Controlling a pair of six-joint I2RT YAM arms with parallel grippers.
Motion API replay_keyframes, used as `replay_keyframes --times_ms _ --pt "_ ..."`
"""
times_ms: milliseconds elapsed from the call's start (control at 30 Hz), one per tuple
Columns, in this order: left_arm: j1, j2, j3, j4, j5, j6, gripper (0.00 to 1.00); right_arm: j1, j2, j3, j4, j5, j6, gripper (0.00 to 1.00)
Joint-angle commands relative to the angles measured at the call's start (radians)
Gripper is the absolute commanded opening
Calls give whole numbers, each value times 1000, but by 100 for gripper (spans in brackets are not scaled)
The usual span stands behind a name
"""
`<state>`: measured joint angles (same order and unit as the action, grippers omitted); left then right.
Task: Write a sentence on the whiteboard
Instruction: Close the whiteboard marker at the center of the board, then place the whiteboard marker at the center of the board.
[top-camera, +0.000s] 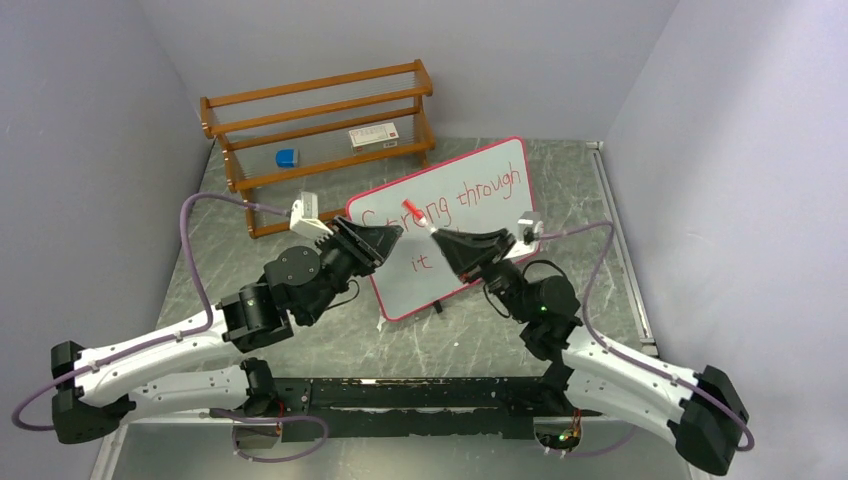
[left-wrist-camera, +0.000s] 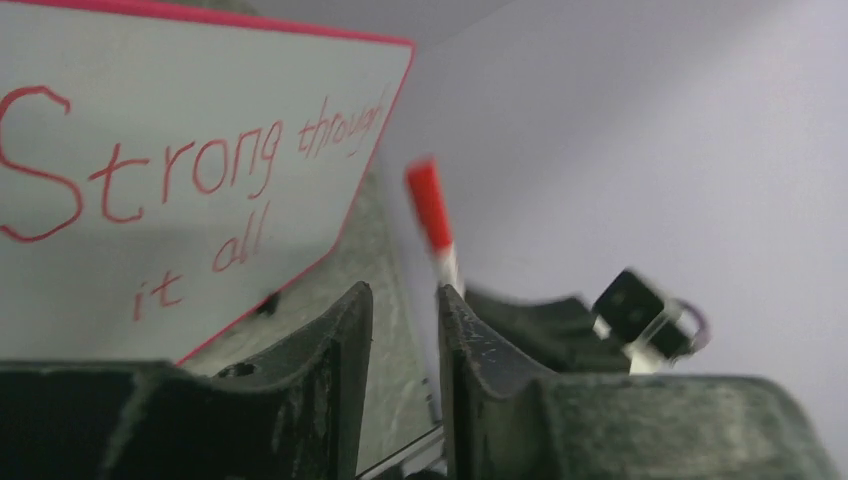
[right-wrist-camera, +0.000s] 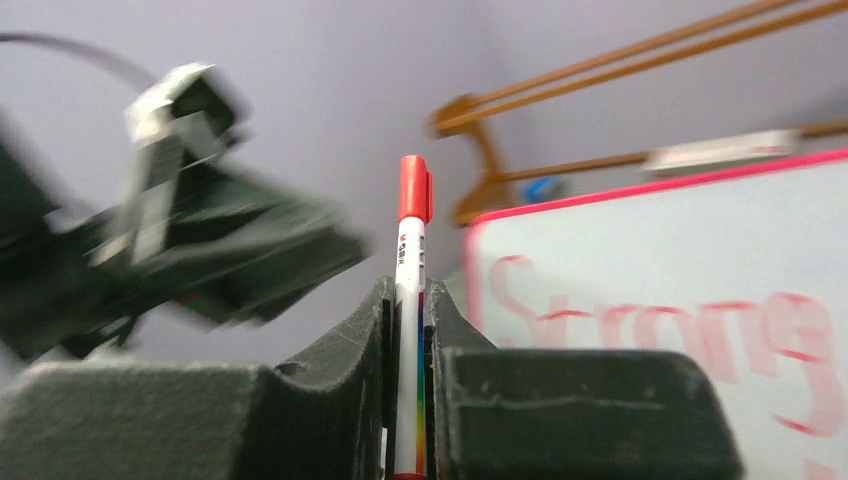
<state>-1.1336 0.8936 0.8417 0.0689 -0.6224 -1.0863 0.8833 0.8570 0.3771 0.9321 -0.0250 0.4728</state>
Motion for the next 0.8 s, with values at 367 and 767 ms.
replay_keyframes --times_ms 367,767 --pt "160 11 241 -436 -201 644 73 -146 -197 143 -819 760 -199 0" --pt "504 -130 31 -429 30 696 80 -727 -145 99 -1014 481 -52 0"
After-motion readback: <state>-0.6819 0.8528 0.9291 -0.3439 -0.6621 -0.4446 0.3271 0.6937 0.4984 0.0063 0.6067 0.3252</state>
